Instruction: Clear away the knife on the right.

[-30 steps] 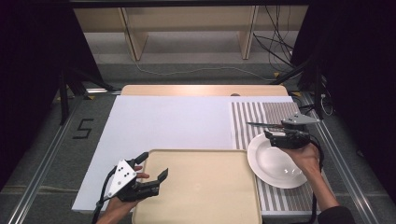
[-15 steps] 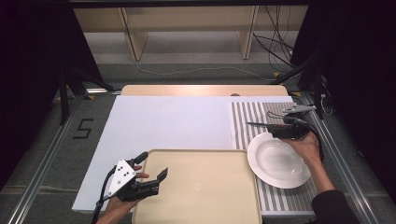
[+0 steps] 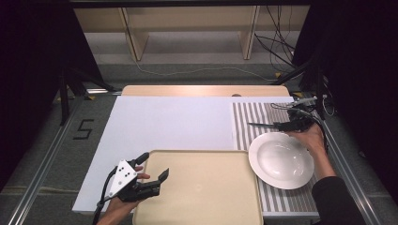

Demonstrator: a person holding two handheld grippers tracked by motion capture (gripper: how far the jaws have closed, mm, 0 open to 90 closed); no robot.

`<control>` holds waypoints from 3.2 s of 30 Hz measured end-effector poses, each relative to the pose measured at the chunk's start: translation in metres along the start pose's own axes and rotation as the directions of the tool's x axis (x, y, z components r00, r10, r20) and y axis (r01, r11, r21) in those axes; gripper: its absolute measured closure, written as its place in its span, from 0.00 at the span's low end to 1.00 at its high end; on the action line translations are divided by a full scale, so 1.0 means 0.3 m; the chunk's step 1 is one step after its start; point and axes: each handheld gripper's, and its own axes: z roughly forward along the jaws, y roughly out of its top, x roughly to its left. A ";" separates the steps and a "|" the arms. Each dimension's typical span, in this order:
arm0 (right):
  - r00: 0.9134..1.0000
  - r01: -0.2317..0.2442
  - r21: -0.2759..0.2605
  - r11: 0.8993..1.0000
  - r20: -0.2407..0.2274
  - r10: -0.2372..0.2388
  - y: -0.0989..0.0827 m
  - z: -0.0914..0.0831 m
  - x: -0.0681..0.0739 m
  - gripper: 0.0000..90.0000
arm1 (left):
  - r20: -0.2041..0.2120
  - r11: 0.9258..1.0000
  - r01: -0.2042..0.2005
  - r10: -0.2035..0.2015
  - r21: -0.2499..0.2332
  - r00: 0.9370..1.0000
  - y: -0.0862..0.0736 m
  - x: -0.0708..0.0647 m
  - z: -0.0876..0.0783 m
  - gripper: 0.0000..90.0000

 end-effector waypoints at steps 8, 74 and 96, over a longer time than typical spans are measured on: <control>1.000 0.005 0.106 0.994 0.008 -0.006 0.019 0.059 -0.025 0.31 | 0.000 1.000 0.000 0.000 0.003 1.000 0.000 -0.001 0.001 0.17; 0.991 0.132 0.342 0.930 -0.045 -0.124 0.065 0.179 -0.024 0.86 | -0.003 1.000 0.002 -0.002 0.001 1.000 0.001 0.000 0.004 0.17; 0.975 0.209 0.092 0.974 0.061 -0.215 0.108 0.029 0.023 0.86 | -0.006 1.000 0.003 -0.003 0.003 1.000 0.000 0.000 0.005 0.17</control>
